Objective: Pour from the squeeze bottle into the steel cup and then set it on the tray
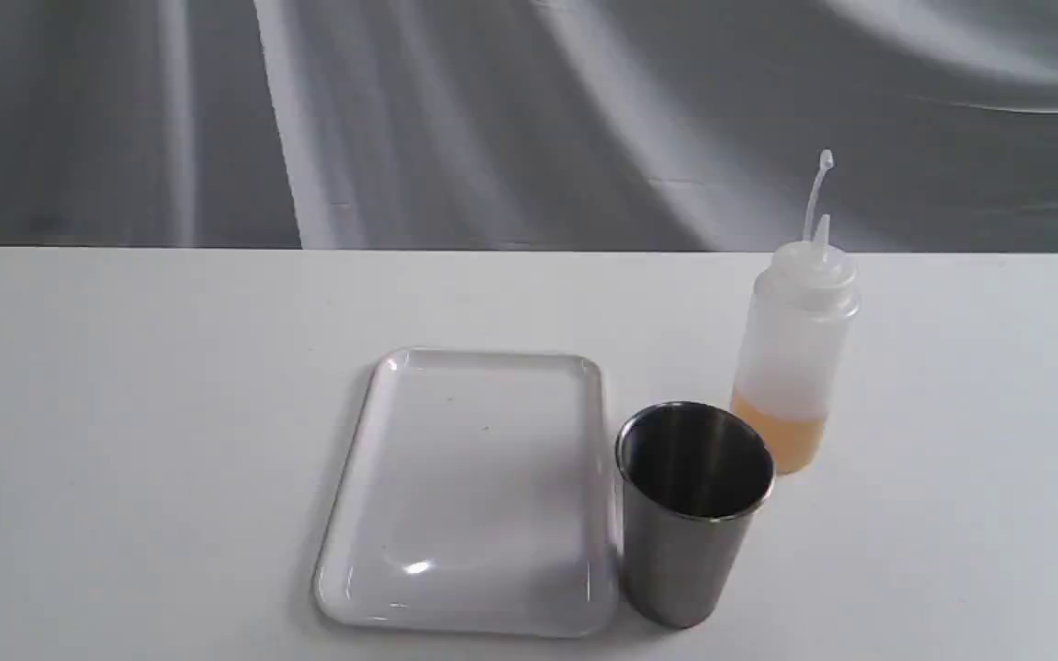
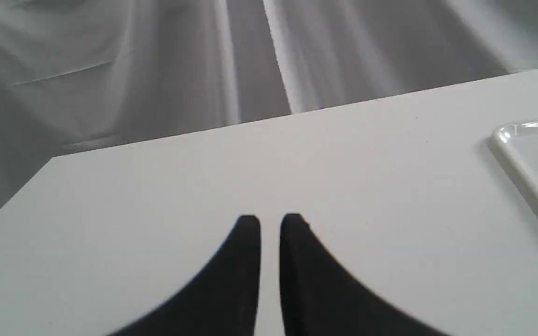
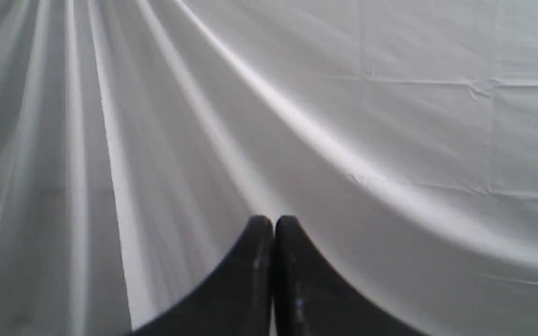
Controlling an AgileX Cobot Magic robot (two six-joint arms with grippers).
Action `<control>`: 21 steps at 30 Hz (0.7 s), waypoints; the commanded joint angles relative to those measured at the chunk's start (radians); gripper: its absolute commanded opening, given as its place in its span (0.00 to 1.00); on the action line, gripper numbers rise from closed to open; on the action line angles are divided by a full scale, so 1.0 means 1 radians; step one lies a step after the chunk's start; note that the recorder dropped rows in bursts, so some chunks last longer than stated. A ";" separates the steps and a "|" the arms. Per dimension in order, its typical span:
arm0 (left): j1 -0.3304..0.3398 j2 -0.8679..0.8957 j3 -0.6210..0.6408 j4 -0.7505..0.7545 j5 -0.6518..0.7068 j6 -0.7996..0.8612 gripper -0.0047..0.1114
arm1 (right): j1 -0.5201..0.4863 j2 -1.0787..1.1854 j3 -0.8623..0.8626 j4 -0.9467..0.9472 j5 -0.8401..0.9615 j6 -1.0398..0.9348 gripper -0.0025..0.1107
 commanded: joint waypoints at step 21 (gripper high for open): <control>0.002 -0.003 0.004 0.000 -0.015 -0.005 0.11 | 0.248 0.048 0.484 0.006 -0.423 -0.225 0.02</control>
